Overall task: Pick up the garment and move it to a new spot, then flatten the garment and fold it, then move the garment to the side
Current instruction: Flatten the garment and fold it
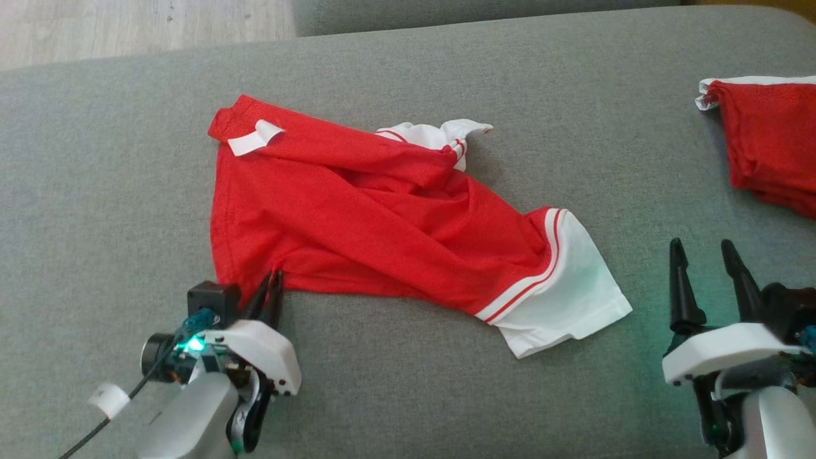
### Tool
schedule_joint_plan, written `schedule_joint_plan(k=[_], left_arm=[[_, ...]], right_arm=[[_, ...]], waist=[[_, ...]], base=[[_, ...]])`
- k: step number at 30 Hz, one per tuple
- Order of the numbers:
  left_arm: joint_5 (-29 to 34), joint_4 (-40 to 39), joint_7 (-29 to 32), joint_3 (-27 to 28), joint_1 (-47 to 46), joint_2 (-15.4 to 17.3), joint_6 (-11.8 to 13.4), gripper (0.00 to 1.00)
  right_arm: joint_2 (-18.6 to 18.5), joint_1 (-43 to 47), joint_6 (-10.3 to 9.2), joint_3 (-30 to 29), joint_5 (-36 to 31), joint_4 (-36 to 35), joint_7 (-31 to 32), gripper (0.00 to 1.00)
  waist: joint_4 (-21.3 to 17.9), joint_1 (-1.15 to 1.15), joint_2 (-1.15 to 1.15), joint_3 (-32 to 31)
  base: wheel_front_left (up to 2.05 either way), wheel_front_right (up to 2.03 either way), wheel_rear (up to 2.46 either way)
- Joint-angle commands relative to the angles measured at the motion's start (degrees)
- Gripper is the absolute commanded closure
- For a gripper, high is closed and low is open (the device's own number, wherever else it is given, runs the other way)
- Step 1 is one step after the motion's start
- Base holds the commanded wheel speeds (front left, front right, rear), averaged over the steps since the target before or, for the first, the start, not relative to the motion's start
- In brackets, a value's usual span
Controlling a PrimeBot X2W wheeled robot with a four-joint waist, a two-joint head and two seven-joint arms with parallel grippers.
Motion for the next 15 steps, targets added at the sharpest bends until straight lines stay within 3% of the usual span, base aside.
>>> schedule_joint_plan(k=[1, 8, 15], left_arm=[[0.3, -0.7, -1.2, 1.8, -2.9, 0.5, -0.4, 1.00], [1.3, -0.3, -4.2, 0.8, -2.6, 0.2, -1.0, 1.00], [2.6, -5.7, -7.2, -0.8, 2.7, 1.2, -0.1, 1.00]], right_arm=[[-0.4, -1.9, -0.04, 1.0, -0.1, -1.8, -0.4, 0.00], [-0.4, -2.1, -0.04, 0.9, 0.2, -1.1, -0.8, 0.00], [-0.4, -1.7, -0.04, 0.4, 0.2, -0.8, -1.0, 0.00]], waist=[[0.2, -0.01, 0.00, 0.0], [1.1, -0.01, 0.00, -0.5], [2.1, -0.01, 0.00, -1.1]], base=[[0.00, 0.00, 0.00], [0.00, 0.00, 0.00], [0.00, 0.00, 0.00]])
